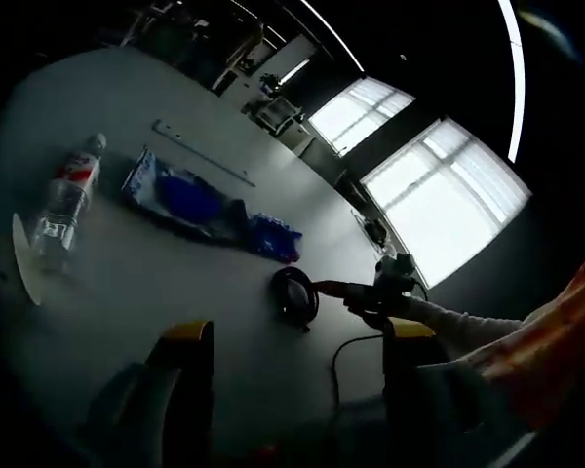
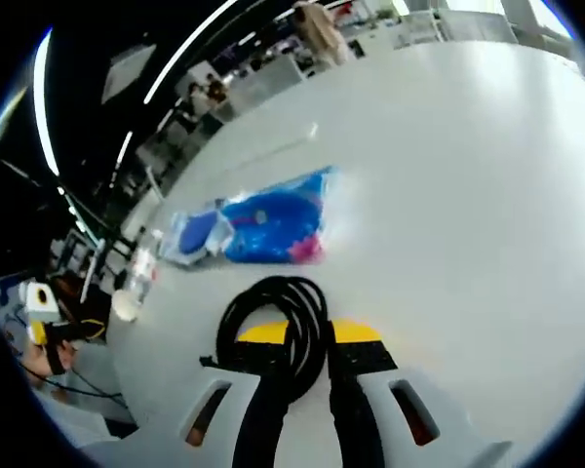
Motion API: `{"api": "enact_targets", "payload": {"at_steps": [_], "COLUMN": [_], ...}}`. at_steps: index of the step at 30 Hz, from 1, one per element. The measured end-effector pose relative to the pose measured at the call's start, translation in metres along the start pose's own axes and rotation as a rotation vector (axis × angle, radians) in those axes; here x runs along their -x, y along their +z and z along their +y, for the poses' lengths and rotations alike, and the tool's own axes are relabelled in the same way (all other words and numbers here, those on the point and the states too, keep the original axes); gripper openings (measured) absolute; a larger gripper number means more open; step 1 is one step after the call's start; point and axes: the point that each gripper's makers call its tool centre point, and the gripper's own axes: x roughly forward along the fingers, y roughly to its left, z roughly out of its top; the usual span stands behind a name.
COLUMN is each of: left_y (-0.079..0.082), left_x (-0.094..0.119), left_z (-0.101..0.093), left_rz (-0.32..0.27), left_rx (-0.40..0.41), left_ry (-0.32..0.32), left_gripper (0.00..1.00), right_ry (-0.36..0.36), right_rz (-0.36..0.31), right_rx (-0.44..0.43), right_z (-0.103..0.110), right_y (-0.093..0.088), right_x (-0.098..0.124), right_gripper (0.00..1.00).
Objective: Arrange the tabletop items into an orderly group along one side of the table until the central work area is clear of visible clutter.
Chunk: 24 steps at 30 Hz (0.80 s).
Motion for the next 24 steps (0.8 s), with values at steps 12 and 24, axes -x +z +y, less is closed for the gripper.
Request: {"api": "enact_targets", "payload": {"at_steps": [12,24], "left_y": [-0.001,-0.007], "left_x": [0.000,0.007], "left_z": [-0.005,-0.002], "left_rz": [-0.001,0.028], "left_rx": [-0.035,-0.105], "left_ry": [0.007,0.066], "left_gripper": [0.71,0.71], "right_ry": [0.034,0.024], "right_rz": [-0.054,-0.075], "right_rx": [0.123,0.172], "right_z": [0.039,0.069], "right_y": [0.003,-0.020], "right_x": [0.032,0.072], "right_gripper": [0.27,0.36]}}
